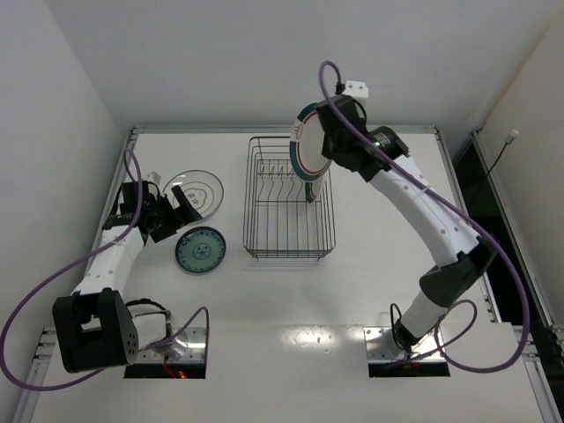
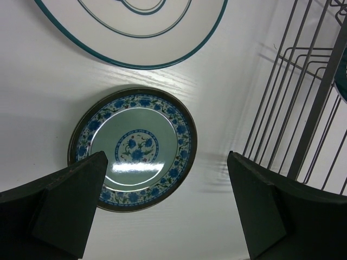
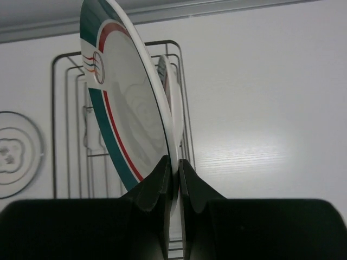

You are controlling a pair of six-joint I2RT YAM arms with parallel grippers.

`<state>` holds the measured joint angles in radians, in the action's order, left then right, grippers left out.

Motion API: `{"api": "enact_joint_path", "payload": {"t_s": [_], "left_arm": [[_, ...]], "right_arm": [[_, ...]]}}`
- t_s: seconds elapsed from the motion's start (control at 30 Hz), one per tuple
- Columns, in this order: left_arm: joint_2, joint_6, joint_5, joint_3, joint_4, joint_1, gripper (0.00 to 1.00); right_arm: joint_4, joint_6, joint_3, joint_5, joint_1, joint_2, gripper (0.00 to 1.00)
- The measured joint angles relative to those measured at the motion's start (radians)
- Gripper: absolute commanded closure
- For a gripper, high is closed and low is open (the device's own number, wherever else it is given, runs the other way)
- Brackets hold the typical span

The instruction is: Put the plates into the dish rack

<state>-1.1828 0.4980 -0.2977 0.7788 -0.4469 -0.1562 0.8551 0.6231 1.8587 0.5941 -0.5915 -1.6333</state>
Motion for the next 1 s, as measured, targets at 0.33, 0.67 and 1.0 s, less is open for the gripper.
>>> {"api": "enact_joint_path", "payload": {"t_s": [0.33, 0.67, 1.0], "left_arm": [[0.000, 0.000, 0.006, 0.000, 0.000, 0.002, 0.09], [0.000, 0.000, 0.006, 0.000, 0.000, 0.011, 0.09], [0.000, 0.000, 0.006, 0.000, 0.000, 0.011, 0.09]], "right_arm": [[0.167, -0.011, 0.288, 0.342, -0.099, -0.279, 1.00], [0.200, -0.068, 0.379, 0.461, -0.158, -0.455, 1.00], [0.190, -0.111, 0.343, 0.530, -0.159, -0.474, 1.00]]}}
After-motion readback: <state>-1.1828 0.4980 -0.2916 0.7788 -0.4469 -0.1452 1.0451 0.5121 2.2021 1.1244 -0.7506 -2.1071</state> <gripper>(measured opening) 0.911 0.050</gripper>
